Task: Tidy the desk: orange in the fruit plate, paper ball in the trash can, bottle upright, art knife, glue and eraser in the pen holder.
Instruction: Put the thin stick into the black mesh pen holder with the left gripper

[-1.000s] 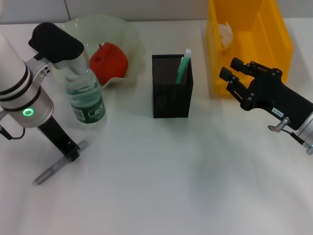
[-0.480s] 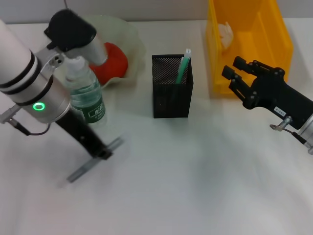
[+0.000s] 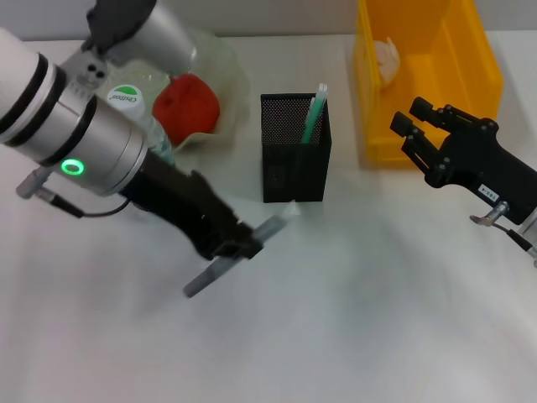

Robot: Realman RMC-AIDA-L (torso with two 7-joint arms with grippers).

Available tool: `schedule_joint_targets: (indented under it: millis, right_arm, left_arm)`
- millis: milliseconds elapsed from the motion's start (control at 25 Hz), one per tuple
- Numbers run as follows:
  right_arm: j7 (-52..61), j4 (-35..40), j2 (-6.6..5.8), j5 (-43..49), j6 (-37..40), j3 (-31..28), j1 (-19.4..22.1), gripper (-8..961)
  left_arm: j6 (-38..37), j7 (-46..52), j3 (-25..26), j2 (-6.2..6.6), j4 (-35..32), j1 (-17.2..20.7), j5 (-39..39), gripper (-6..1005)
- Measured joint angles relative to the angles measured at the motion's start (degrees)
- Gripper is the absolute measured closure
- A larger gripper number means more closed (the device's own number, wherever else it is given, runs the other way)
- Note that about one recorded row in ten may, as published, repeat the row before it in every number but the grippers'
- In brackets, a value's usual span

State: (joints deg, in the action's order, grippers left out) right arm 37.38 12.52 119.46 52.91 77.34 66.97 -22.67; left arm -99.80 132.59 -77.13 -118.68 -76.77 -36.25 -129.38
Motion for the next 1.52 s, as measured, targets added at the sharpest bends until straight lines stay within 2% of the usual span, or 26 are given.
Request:
schedule_joint_targets:
  millis: [200, 440, 520, 560, 600, 640, 760, 880, 920, 960, 1000, 1080, 1200, 1240, 1280, 1480, 1520]
  right_arm:
    - [0.1, -0.5, 0.03, 0.0, 0.0, -0.5, 0.0, 618]
    - [0.1, -1.9, 0.06, 0.0, 0.0, -2.1, 0.2, 619]
    - [0.2, -2.1, 0.13, 0.0, 0.0, -2.2, 0.4, 619]
    - [0.2, -2.3, 0.22, 0.0, 0.0, -2.2, 0.6, 619]
    - [0.2, -2.3, 0.22, 0.0, 0.0, -2.2, 0.6, 619]
    - [0.2, -2.6, 0.24, 0.0, 0.0, -2.2, 0.6, 619]
    - [0.2, -3.3, 0.27, 0.0, 0.0, -2.2, 0.7, 619]
    - [0.2, -3.5, 0.27, 0.0, 0.1, -2.2, 0.5, 619]
    - [0.2, -3.5, 0.27, 0.0, 0.1, -2.2, 0.5, 618]
    - [0.1, -3.5, 0.27, 0.0, 0.1, -2.2, 0.4, 618]
    - [0.1, -3.5, 0.27, 0.0, 0.1, -2.2, 0.4, 618]
    - [0.5, -3.5, 0.25, 0.0, 0.1, -1.8, 0.2, 618]
    - [0.9, -3.6, 0.25, 0.0, 0.2, -1.7, 0.1, 618]
    - [1.1, -3.6, 0.24, 0.0, 0.2, -1.7, 0.1, 618]
    - [1.4, -3.6, 0.24, 0.0, 0.2, -1.6, 0.1, 618]
    - [1.7, -3.8, 0.26, 0.0, 0.2, -1.6, 0.3, 619]
    - [2.2, -4.2, 0.27, 0.0, 0.2, -1.6, 0.2, 619]
  left_arm:
    - [5.8, -4.3, 0.6, -0.03, -0.1, 0.1, 5.1, 855]
    - [18.8, -11.7, 0.6, -0.16, 0.2, 1.9, 14.6, 854]
    - [23.5, -14.6, 0.3, -0.20, 0.4, 3.9, 18.6, 854]
    - [28.5, -18.7, -0.4, -0.25, 0.4, 7.0, 24.3, 854]
    - [28.5, -18.7, -0.4, -0.25, 0.4, 7.0, 24.3, 854]
    - [30.4, -20.9, -0.7, -0.25, 0.4, 8.6, 27.0, 854]
    - [36.7, -31.6, -3.5, -0.30, 0.6, 14.6, 39.2, 855]
    - [40.6, -41.5, -7.3, -0.32, 1.5, 18.9, 48.8, 855]
    - [40.6, -41.5, -7.3, -0.32, 1.5, 18.9, 48.8, 855]
    - [42.2, -47.6, -9.9, -0.34, 2.8, 20.5, 53.8, 855]
    - [42.2, -47.6, -9.9, -0.34, 2.8, 20.5, 53.8, 855]
    - [44.6, -58.6, -14.7, -0.40, 6.9, 21.7, 64.1, 856]
    - [44.6, -58.6, -14.7, -0.40, 6.9, 21.7, 64.1, 856]
    - [45.2, -64.1, -16.8, -0.40, 9.6, 21.6, 69.6, 856]
    - [45.5, -75.8, -21.3, -0.41, 16.9, 20.0, 81.1, 856]
    - [45.8, -83.5, -24.5, -0.46, 25.0, 17.1, 88.9, 857]
    - [45.9, -84.1, -24.8, -0.49, 29.0, 15.2, 90.7, 857]
